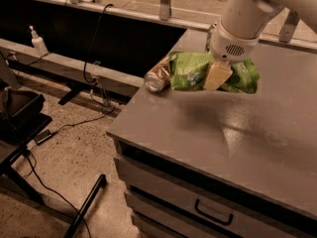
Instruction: Move green rice chip bag near 7up can
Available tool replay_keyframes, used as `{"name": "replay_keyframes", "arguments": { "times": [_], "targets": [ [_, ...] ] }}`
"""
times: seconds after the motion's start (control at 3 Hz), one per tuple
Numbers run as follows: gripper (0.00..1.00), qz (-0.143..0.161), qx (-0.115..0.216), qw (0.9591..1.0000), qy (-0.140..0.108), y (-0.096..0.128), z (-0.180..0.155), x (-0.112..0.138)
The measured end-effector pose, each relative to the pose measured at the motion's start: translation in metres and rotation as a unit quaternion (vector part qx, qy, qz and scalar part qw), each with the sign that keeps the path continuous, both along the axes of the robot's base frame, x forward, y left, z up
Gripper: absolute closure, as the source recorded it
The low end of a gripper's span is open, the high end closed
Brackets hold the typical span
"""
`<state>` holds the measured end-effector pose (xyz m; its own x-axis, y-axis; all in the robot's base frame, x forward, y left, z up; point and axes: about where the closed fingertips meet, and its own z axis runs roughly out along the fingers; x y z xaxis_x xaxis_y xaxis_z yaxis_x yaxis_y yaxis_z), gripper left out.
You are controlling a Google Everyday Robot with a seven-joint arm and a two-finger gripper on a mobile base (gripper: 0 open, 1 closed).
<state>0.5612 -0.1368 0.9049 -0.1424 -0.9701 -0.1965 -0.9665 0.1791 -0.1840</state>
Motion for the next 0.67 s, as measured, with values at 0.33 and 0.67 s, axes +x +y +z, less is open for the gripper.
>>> {"name": "replay_keyframes", "arguments": {
  "times": [0.33, 0.67],
  "targets": [
    [1.0, 0.001, 0.001, 1.0, -0.001, 0.001, 0.001, -0.001],
    [1.0, -0.032, 0.004, 0.9994, 0.012, -0.029, -0.024, 0.016]
  ]
}}
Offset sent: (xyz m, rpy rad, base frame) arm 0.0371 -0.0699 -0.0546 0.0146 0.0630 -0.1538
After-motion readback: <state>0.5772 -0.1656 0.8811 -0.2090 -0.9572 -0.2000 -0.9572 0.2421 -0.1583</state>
